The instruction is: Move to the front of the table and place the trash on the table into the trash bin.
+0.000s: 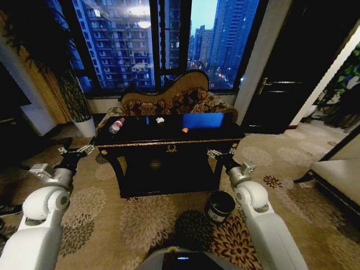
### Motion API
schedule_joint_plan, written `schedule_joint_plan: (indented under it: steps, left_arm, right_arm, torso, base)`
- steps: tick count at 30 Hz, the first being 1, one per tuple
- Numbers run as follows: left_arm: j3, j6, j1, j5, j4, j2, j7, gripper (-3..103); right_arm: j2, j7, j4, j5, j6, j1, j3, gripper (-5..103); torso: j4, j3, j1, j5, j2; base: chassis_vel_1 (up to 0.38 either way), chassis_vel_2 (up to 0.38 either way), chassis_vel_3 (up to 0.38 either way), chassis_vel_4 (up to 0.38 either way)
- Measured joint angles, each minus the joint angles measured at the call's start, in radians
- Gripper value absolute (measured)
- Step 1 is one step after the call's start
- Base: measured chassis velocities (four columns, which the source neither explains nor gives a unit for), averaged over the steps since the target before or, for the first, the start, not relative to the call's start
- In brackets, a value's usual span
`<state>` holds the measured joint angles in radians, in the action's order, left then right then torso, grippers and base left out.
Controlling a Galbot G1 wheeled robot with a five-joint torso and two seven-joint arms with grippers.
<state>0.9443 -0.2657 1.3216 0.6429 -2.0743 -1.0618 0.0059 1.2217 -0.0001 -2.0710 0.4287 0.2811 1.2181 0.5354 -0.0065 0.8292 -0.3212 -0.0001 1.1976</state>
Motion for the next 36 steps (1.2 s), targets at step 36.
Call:
schedule_joint_plan:
  steps: [36]
  left_arm:
    - [-0.004,0.001,0.001,0.000,-0.008,-0.010,0.000,100]
  right_arm:
    - [-0.020,0.000,-0.029,-0.005,0.026,0.018,-0.039,100]
  torso:
    - [-0.0003,0.000,-0.001,0.0000,0.000]
  base:
    - [-0.158,0.153,0.153,-0.156]
